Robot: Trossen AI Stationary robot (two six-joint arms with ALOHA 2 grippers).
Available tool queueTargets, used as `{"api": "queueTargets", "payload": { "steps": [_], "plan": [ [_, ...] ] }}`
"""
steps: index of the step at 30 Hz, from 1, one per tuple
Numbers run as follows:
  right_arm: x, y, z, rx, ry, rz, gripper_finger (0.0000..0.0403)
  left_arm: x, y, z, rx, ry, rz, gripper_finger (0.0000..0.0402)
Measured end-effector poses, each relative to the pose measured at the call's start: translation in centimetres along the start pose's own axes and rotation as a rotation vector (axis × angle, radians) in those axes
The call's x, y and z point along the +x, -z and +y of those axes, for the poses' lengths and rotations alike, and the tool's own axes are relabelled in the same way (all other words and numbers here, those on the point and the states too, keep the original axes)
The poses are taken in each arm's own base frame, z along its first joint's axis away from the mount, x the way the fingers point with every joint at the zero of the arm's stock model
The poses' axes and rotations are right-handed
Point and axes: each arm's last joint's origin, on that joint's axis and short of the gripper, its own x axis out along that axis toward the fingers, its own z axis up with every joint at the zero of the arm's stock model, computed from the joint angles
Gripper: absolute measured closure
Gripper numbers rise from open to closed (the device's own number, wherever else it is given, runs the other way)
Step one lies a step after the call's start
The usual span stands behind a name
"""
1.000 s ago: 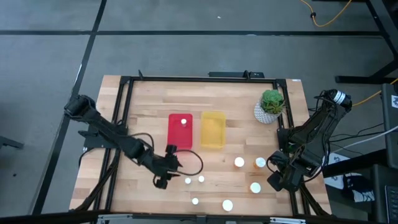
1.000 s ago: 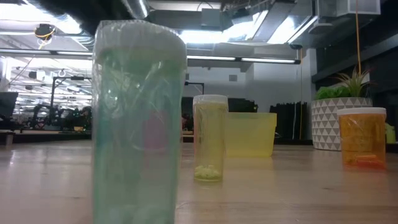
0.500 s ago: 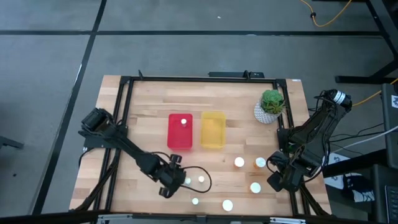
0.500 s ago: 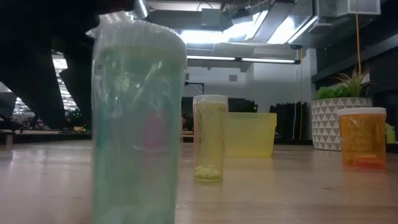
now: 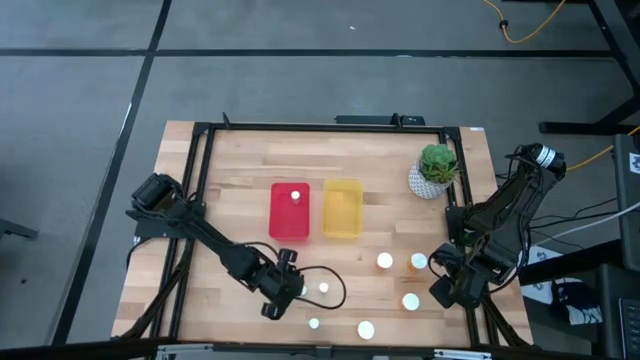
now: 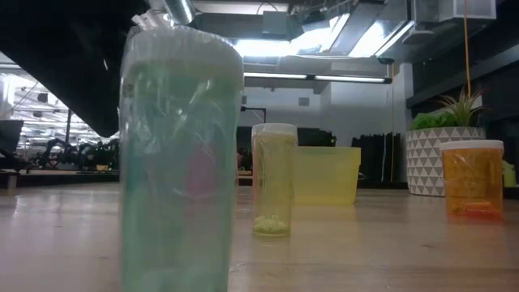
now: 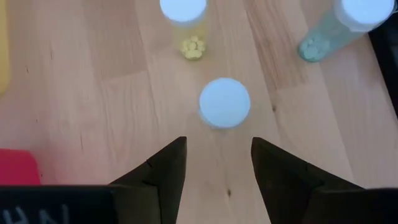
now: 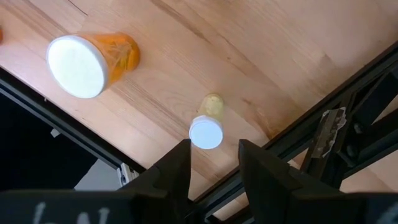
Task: Pick and place medicine bottles into bin by pill shape (circle, oval)
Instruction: Put the small blue pill bottle into the red bin
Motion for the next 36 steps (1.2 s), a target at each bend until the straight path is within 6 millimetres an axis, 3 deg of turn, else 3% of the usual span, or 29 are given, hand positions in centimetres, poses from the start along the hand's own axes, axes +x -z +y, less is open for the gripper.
{"api": "queueTargets", "payload": {
  "steps": [13,25,36],
  "plan": [
    [0.0,0.0,0.0,-0.001,0.001,0.000,0.0268,0.1,-0.1,0.0,-0.069,0.005,-0.010,0.0228],
    [0.0,0.0,0.0,-0.001,0.001,-0.001,0.0268,0.1,-0.1,0.1,-0.137,0.004,-0.004,0.0160],
    [0.0,0.0,0.0,-0.028,-0.003,-0.011,0.0268,1.4,0.3,-0.5,-0.097,0.002,0.010,0.0163]
  ]
}}
